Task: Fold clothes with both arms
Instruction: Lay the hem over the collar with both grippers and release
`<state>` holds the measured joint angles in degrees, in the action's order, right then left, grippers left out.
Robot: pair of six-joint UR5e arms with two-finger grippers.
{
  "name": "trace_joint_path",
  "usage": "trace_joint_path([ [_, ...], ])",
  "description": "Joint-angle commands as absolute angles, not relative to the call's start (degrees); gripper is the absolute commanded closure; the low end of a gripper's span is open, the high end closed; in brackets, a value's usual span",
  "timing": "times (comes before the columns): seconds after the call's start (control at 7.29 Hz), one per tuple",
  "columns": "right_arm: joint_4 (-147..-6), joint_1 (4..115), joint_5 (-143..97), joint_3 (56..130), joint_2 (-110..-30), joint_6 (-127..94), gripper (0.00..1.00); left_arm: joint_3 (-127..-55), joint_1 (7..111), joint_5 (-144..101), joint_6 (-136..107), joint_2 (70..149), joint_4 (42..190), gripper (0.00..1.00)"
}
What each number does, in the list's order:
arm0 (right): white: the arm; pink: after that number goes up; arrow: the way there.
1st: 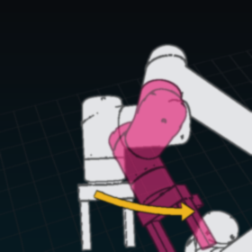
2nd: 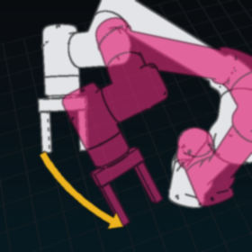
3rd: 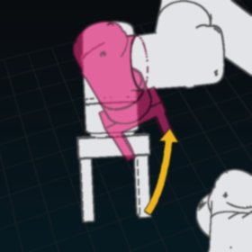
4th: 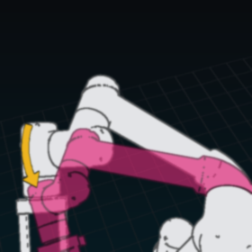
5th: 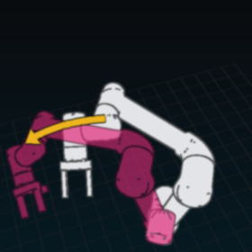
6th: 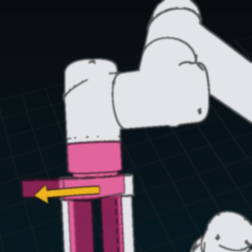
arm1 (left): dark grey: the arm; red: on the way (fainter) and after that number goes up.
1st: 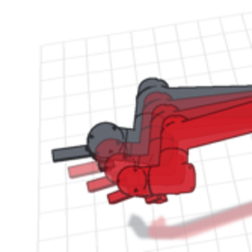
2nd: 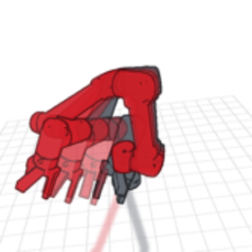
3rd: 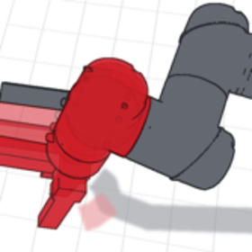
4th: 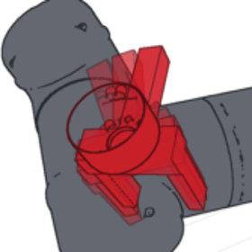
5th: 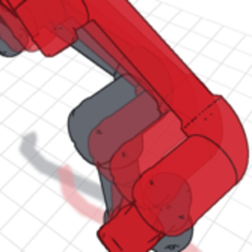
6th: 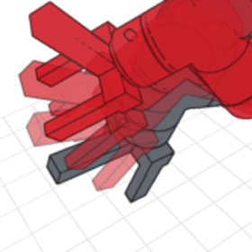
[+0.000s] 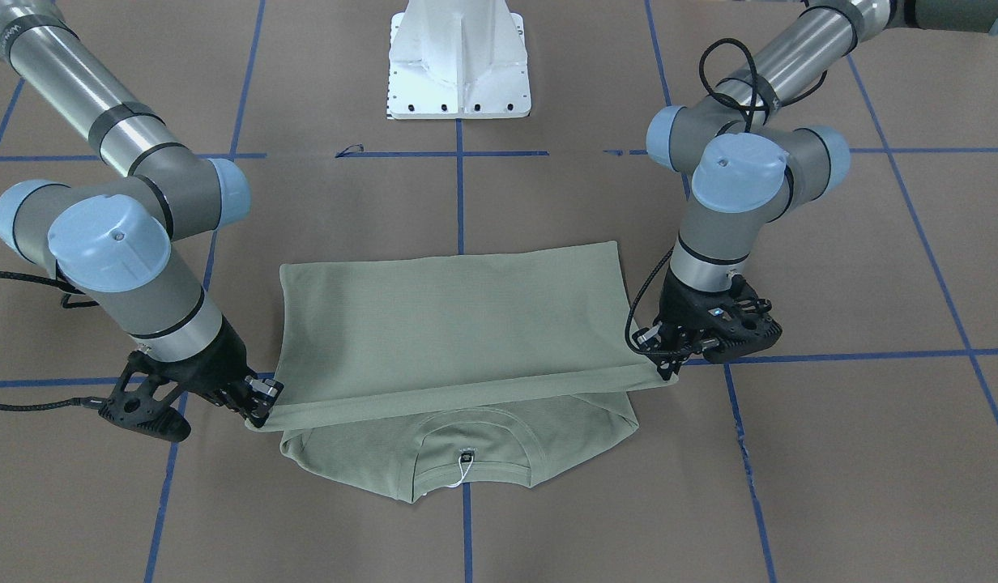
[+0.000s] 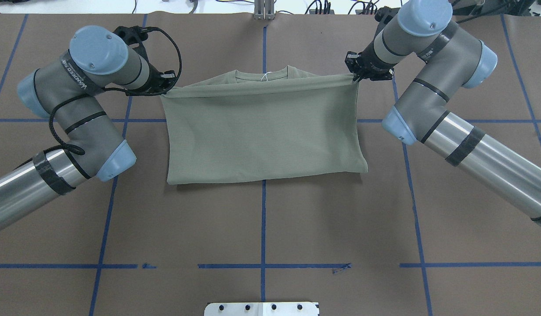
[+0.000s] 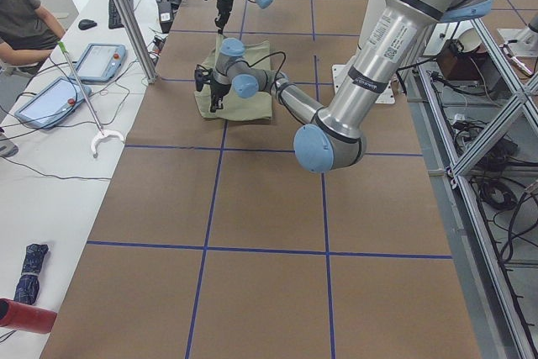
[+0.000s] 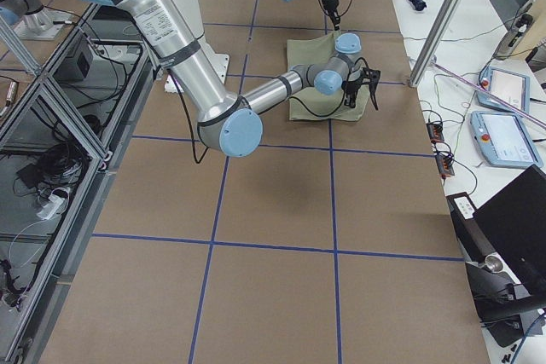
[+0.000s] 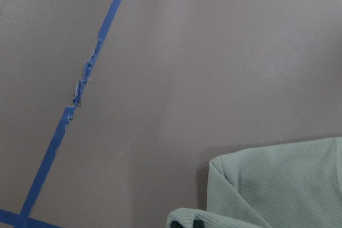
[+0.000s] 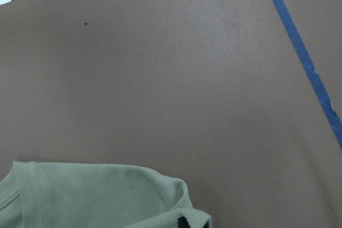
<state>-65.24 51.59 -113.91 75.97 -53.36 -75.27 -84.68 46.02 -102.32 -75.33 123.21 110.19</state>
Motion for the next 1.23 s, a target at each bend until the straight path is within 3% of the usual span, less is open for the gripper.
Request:
trace_joint_path([
  [0.0,-65.0,51.9,-113.5,75.4,-52.3,-75.2,1.00,-82.8,46.1,-102.2,-75.6,124.8,110.3,1.00],
  [0.69,-60.1,50.1,-112.3,75.1,-53.5,-75.1,1.00,-79.5,46.1,-102.0,-75.8,127.6,110.9,1.00],
  [0.96,-59.9,50.0,-112.3,75.1,-53.5,-75.2,0.77,-79.3,46.1,-102.0,-76.5,127.8,110.8,1.00],
  [1.1,-60.1,50.1,-112.1,75.0,-53.4,-75.5,0.33,-79.3,46.1,-102.0,-79.2,127.9,111.1,0.76],
])
